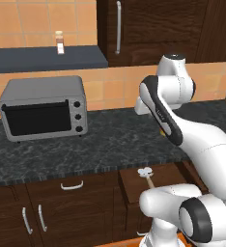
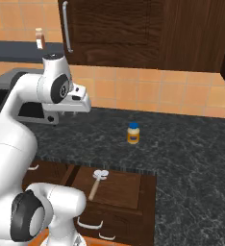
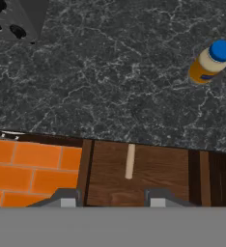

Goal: Pick the pizza cutter from the drawer and place it on the counter.

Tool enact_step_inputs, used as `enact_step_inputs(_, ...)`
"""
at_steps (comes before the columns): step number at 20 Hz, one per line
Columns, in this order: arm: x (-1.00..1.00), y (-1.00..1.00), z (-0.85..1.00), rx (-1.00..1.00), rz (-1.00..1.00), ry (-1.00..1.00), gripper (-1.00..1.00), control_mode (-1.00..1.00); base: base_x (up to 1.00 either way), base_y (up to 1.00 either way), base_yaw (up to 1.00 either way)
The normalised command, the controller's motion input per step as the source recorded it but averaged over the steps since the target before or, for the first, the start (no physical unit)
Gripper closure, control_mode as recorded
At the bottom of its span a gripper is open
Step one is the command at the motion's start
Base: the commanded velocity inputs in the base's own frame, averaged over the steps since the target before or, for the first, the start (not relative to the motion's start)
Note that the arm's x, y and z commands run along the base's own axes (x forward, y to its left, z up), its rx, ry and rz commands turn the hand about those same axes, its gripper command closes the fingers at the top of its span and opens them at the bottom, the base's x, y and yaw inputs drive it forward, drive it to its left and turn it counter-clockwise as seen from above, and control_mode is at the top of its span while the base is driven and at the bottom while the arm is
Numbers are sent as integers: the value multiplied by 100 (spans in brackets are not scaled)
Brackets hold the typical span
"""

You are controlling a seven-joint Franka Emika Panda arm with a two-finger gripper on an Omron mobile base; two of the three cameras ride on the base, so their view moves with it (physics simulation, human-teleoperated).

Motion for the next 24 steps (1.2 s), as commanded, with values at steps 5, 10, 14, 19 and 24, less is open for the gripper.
enact_step_inputs(5,-55,-6,-2,0,-1,-14,-100,-100,0,0,0)
enact_step_inputs(10,-100,-22,-12,7,-5,-26,-100,-100,0,0,0)
enact_step_inputs(14,-49,-9,-12,4,-4,-9,-100,100,-50,-5,-5)
enact_step_inputs(19,0,0,0,0,0,0,-100,100,-90,-7,-7)
enact_step_inputs(24,0,0,0,0,0,0,-100,100,-11,0,-4)
